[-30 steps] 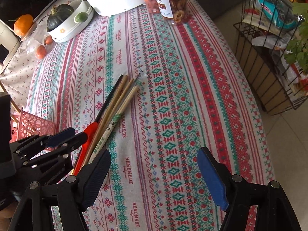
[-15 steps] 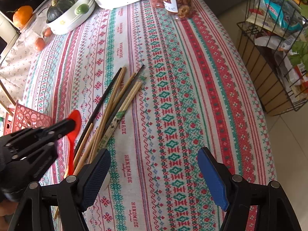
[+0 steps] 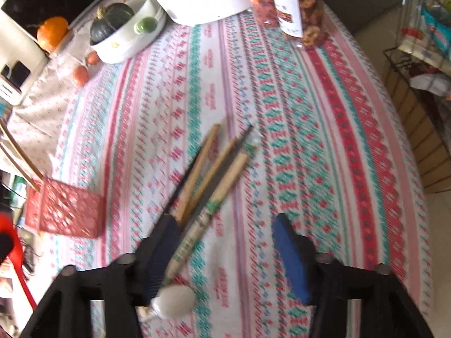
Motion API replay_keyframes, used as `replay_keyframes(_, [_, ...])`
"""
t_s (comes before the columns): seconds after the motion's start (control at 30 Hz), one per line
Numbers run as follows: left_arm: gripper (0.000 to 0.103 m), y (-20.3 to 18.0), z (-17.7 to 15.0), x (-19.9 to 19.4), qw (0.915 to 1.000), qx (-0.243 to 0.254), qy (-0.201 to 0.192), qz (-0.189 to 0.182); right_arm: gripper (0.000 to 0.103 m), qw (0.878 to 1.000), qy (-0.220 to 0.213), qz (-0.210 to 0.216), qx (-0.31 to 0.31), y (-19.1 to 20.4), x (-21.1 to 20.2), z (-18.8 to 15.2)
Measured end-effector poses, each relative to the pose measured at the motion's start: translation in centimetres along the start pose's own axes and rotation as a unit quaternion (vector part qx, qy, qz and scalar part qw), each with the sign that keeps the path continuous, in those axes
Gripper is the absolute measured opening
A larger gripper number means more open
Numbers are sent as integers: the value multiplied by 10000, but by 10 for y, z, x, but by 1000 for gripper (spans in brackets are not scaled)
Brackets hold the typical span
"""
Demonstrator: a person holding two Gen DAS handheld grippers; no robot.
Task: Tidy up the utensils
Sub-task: 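Grasp a wooden chopstick with the right tool while the left tool lifts the red spoon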
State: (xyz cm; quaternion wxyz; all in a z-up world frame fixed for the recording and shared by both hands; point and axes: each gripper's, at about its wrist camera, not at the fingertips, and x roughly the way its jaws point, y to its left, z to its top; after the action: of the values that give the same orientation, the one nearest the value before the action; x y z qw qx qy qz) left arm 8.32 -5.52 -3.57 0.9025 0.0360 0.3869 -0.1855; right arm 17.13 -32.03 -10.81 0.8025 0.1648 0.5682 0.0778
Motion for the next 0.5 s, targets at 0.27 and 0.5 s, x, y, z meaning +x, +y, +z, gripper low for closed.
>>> replay_keyframes(0.27, [1,34,-6,-21,9985,-436,-298,-123,23,9996,194,174,99,12,48,29])
replay_keyframes(0.5, [1,44,0,-27,9973,-587,-396,-186,22,9992,384,-12,101,24,81,42])
